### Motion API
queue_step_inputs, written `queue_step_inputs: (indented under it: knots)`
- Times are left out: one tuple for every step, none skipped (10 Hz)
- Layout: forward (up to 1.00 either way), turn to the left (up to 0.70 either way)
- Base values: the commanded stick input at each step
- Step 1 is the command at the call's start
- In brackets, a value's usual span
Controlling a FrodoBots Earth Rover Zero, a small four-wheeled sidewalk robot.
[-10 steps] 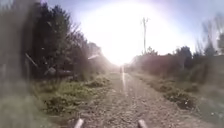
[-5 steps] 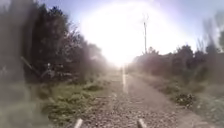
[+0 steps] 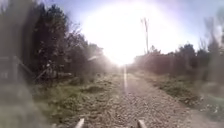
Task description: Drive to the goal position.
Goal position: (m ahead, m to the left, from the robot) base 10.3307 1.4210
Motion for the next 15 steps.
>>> queue_step_inputs:
  knots:
    - [0.50, 0.00]
    - [0.50, 0.00]
    - [0.50, 0.00]
    - [0.50, 0.00]
    - [0.50, 0.00]
    - [0.50, 0.00]
    - [0.50, 0.00]
    - [0.50, 0.00]
    - [0.50, 0.00]
    - [0.50, 0.00]
    - [0.50, 0.00]
    - [0.50, 0.00]
    - [0.50, -0.02]
    - [0.50, -0.07]
    - [0.50, -0.12]
